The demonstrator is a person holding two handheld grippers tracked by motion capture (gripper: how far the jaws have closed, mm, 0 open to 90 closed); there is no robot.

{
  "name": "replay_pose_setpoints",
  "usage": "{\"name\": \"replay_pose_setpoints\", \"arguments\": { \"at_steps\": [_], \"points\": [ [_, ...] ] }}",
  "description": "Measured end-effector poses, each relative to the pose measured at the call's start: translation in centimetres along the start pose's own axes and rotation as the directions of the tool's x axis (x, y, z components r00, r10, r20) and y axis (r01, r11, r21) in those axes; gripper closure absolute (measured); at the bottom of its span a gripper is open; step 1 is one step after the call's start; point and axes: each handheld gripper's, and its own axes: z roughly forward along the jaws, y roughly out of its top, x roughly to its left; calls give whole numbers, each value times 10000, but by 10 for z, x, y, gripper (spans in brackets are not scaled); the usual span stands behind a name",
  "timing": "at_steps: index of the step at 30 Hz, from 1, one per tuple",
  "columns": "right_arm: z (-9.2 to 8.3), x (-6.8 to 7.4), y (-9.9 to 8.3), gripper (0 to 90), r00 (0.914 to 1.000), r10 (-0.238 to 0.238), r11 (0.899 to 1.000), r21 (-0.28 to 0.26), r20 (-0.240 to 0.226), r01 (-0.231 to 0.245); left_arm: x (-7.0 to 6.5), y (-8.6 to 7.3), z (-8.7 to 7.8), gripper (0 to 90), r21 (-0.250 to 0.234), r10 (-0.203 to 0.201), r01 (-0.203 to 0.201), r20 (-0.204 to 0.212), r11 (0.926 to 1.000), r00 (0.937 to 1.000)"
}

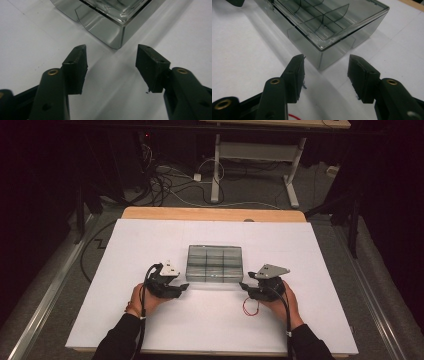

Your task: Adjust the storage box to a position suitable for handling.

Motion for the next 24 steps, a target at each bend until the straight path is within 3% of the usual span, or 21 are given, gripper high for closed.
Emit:
{"name": "replay_pose_setpoints", "arguments": {
  "at_steps": [5, 8, 16, 18, 24],
  "points": [
    [3, -2, 5, 557, 9998, 133, 9998, -144, -135, -135, 2, 5, 7, 497, -5, -61, 61, 222, 10000, 9997],
    [5, 0, 8, 604, 9995, -15, 10000, -17, -312, 14, 2, 7, 11, 517, -96, 146, -141, 482, 9999, 9987],
    [3, 1, 10, 602, 9998, -31, 9999, -119, -216, 29, 0, 8, 11, 543, -91, 341, -339, 329, 9994, 9989],
    [0, 0, 11, 620, 9995, 90, 9990, -444, -311, -104, 0, 8, 11, 542, -116, 340, -337, 310, 9994, 9989],
    [0, -1, 10, 631, 9993, 108, 9991, -395, -365, -123, -1, 8, 11, 543, -128, 433, -430, 249, 9990, 9988]
  ]
}}
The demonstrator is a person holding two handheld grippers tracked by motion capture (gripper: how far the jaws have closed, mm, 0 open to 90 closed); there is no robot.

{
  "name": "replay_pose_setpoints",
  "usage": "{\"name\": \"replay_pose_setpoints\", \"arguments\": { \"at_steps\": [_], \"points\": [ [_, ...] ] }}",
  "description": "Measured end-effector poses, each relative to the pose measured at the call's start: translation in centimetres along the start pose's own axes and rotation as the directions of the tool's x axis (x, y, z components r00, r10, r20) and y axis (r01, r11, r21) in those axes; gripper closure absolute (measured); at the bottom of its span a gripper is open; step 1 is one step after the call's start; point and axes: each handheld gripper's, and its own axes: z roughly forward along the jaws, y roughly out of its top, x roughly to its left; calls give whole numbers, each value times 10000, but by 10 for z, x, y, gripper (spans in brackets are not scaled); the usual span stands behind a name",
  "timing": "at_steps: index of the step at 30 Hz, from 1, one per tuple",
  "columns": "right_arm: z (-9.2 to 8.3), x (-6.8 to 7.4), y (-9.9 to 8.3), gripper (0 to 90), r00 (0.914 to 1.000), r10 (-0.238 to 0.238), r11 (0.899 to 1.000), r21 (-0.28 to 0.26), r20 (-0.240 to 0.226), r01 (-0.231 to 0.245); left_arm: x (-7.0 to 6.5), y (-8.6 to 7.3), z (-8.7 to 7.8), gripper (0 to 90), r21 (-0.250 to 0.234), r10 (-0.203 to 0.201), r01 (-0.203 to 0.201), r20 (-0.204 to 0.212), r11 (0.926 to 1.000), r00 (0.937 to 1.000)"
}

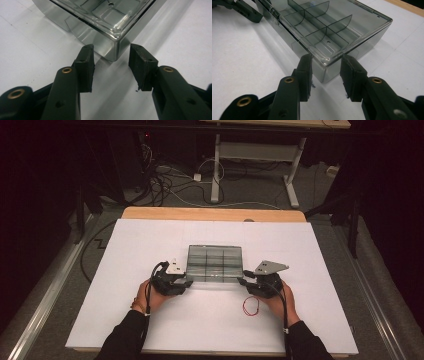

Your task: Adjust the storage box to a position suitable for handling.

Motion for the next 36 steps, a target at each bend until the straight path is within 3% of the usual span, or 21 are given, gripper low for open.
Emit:
{"name": "replay_pose_setpoints", "arguments": {
  "at_steps": [10, 11, 12, 14, 18, 22, 24, 28, 36],
  "points": [
    [-2, 1, -1, 690, 9998, 12, 9999, -134, 211, -10, -2, 0, 1, 546, -10, 69, -69, -86, 10000, 9999],
    [-5, 1, -1, 750, 9998, 18, 9989, -463, 183, -10, -1, 0, 1, 547, -23, 68, -69, -69, 10000, 10000],
    [-6, 2, 0, 749, 9997, -114, 9985, -537, 226, 126, -1, 0, 0, 551, -30, 90, -90, -61, 10000, 9999],
    [-5, 4, 2, 750, 9988, -260, 9990, -339, 409, 274, -1, -1, 0, 556, -67, 52, -53, -36, 10000, 10000],
    [-6, 3, 0, 774, 9992, -189, 9993, -321, 341, 200, -1, -2, -4, 577, -160, 15, -16, -38, 9999, 10000],
    [-8, 4, 1, 801, 9987, -275, 9989, -373, 426, 291, -3, -4, -12, 634, -407, 122, -127, -124, 9991, 9998],
    [-12, 4, 1, 840, 9981, -272, 9979, -569, 551, 303, -5, -7, -20, 715, -564, 378, -392, -252, 9976, 9990],
    [-15, 3, 2, 883, 9968, -319, 9963, -775, 732, 376, -4, -9, -29, 812, -932, 339, -372, -364, 9950, 9988],
    [-13, 4, 3, 900, 9946, -518, 9950, -807, 902, 592, -7, -1, -35, 875, -1520, 440, -532, -632, 9869, 9970]
  ]
}}
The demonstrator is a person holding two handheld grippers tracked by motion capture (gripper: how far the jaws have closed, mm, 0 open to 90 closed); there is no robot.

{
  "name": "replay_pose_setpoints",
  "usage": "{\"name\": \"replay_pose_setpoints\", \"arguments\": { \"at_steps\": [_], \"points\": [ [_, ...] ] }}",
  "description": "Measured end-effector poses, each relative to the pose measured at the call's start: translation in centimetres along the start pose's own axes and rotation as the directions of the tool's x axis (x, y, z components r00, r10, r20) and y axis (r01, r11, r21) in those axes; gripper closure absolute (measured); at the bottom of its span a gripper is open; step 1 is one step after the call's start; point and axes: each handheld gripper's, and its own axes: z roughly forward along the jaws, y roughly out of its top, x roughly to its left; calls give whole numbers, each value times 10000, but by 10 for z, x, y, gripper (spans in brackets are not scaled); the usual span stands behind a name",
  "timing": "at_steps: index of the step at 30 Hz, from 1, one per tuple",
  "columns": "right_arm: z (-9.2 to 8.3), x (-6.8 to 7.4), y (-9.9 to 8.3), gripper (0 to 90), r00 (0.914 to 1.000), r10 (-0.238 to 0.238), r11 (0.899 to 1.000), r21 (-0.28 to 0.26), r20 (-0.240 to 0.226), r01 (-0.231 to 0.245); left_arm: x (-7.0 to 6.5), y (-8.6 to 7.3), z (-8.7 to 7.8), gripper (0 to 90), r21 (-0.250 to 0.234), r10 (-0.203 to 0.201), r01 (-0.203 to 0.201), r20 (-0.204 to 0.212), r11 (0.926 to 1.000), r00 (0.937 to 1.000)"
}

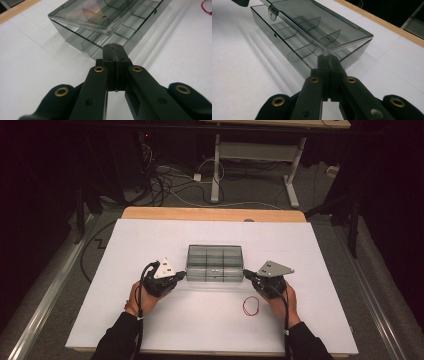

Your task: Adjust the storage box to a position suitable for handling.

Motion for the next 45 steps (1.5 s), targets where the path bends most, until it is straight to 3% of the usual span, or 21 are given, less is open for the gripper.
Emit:
{"name": "replay_pose_setpoints", "arguments": {
  "at_steps": [6, 11, 14, 17, 22, 25, 27, 29, 30, 39, 45],
  "points": [
    [0, 0, 1, 899, 9998, -128, 9999, -93, 123, 130, -1, 6, 5, 874, -142, 178, -179, -79, 9997, 9998],
    [1, -1, 4, 867, 9991, -307, 9994, -146, 306, 311, 1, 10, 6, 873, -375, 67, -75, -212, 9993, 9998],
    [3, -1, 7, 793, 9968, -461, 9988, -149, 649, 472, 3, 14, 7, 848, -460, 16, -31, -337, 9989, 9994],
    [2, -3, 9, 784, 9949, -519, 9982, -271, 863, 544, 3, 15, 7, 847, -493, 41, -65, -495, 9988, 9988],
    [4, -3, 15, 723, 9873, -975, 9946, -244, 1256, 1013, 7, 18, 6, 796, -561, -49, 14, -635, 9984, 9980],
    [4, -2, 21, 694, 9811, -1212, 9910, -390, 1510, 1284, 9, 21, 6, 719, -536, 7, -59, -969, 9985, 9953],
    [4, -3, 23, 695, 9791, -1312, 9884, -553, 1556, 1412, 10, 23, 6, 654, -550, 9, -73, -1150, 9985, 9934],
    [4, -3, 26, 699, 9743, -1534, 9852, -512, 1652, 1638, 11, 26, 4, 646, -633, 89, -169, -1256, 9979, 9920],
    [4, -4, 27, 704, 9731, -1586, 9841, -529, 1672, 1695, 12, 30, 3, 615, -711, 338, -459, -1620, 9964, 9862],
    [3, -9, 38, 735, 9696, -1627, 9806, -789, 1827, 1794, 18, 45, -2, 587, -946, 451, -643, -1930, 9934, 9802],
    [1, -15, 46, 774, 9699, -1620, 9791, -926, 1819, 1809, 24, 53, -2, 595, -1084, 479, -697, -1919, 9917, 9803]
  ]
}}
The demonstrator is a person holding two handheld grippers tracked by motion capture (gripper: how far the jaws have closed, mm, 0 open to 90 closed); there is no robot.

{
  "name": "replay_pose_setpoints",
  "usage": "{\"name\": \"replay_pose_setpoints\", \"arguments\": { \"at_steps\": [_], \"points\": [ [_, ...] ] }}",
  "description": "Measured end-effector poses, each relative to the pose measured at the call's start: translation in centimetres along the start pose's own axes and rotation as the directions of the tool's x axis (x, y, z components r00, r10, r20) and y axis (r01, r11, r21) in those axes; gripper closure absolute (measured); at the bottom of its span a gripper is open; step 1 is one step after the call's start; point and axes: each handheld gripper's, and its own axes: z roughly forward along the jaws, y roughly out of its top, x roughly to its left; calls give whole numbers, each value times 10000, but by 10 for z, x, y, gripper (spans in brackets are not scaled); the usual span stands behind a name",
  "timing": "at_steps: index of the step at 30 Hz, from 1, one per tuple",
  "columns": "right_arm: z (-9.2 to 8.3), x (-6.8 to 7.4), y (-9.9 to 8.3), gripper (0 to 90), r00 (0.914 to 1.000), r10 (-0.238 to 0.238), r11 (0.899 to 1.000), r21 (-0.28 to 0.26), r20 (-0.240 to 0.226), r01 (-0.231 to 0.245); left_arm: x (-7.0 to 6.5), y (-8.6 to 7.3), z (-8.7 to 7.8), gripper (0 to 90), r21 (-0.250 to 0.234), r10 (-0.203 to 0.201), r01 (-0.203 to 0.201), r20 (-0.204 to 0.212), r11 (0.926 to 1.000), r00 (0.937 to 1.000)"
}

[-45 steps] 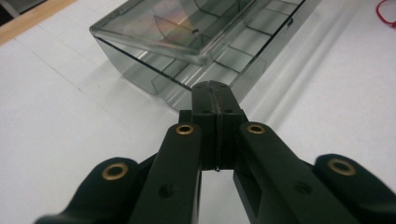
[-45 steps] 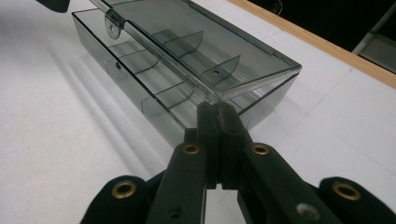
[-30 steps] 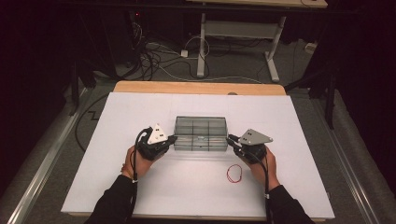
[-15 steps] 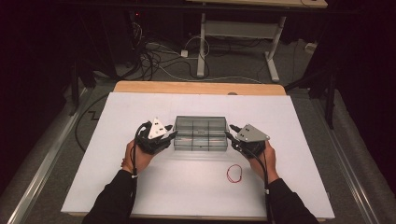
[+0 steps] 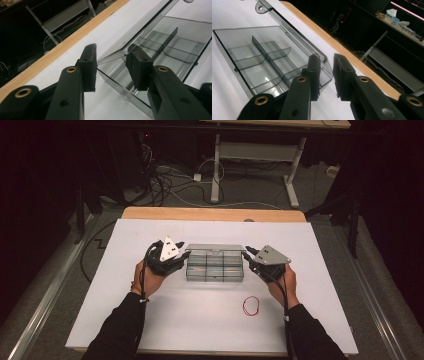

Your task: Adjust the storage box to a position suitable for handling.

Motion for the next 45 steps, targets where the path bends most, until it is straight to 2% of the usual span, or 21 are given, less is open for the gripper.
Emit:
{"name": "replay_pose_setpoints", "arguments": {
  "at_steps": [6, 19, 24, 29, 33, 36, 41, 45],
  "points": [
    [2, -7, 7, 809, 9999, 63, 9999, -116, -107, -64, 6, 5, 2, 656, -181, 123, -123, -13, 9998, 9999],
    [8, -20, 17, 831, 10000, 70, 9999, -153, 4, -70, 18, 14, 7, 724, -379, 32, -29, 76, 9993, 10000],
    [12, -27, 18, 831, 9993, 338, 9990, -290, -135, -342, 20, 17, 9, 748, -525, 15, -7, 157, 9986, 9999],
    [16, -30, 21, 831, 9989, 468, 9983, -336, -51, -469, 24, 20, 12, 749, -620, -101, 108, 117, 9980, 9999],
    [21, -31, 21, 829, 9963, 828, 9951, -568, 211, -815, 28, 20, 16, 748, -824, -423, 433, 141, 9957, 9990],
    [25, -34, 18, 828, 9904, 1380, 9871, -830, 66, -1370, 29, 19, 19, 747, -869, -528, 533, 78, 9948, 9986],
    [31, -37, 17, 821, 9855, 1691, 9813, -958, 152, -1669, 30, 17, 28, 716, -725, -615, 606, -100, 9955, 9981],
    [37, -39, 16, 809, 9813, 1924, 9770, -961, 97, -1906, 31, 14, 36, 715, -749, -887, 876, -118, 9933, 9960]
  ]
}}
